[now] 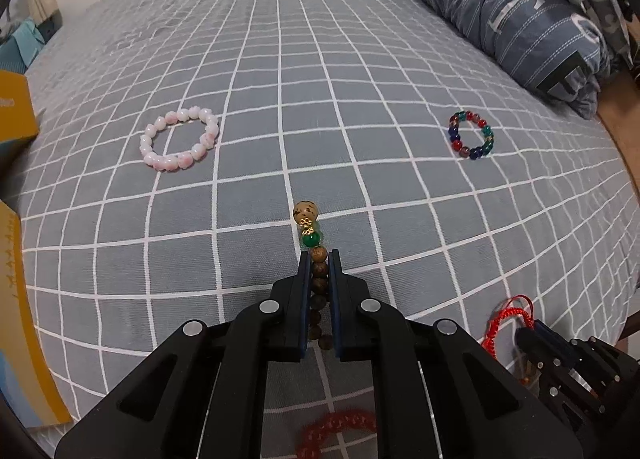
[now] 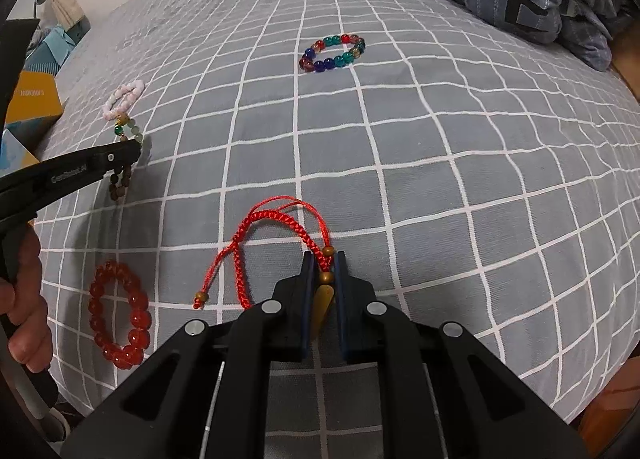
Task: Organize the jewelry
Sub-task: 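Grasp wooden bead bracelet with left tool while right tool grasps red string bracelet, then carry both held bracelets over the white cardboard box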
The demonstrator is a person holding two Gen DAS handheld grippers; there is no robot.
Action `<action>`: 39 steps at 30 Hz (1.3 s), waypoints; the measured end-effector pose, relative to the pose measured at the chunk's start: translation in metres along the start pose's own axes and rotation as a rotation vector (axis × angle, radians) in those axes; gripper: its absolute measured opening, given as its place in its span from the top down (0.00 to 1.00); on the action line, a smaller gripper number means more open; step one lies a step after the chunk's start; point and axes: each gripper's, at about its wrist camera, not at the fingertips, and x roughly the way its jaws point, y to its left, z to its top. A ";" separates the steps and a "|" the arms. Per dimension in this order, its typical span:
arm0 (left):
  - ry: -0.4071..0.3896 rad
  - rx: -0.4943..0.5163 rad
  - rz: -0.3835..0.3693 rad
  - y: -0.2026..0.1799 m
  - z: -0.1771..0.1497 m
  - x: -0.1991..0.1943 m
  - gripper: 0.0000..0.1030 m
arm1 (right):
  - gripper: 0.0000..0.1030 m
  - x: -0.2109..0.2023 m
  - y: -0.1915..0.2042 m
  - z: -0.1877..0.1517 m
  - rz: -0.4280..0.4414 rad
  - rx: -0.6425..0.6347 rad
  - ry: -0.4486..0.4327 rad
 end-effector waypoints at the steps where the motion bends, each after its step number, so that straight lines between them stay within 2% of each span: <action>1: -0.004 0.000 -0.003 0.001 0.000 -0.002 0.92 | 0.91 -0.002 -0.001 0.000 -0.001 0.004 -0.009; 23: -0.139 0.019 -0.004 0.010 -0.019 -0.071 0.92 | 0.91 -0.053 0.015 0.017 -0.052 0.027 -0.221; 39: -0.275 -0.015 0.046 0.051 -0.036 -0.138 0.92 | 0.91 -0.103 0.057 0.033 -0.051 -0.002 -0.377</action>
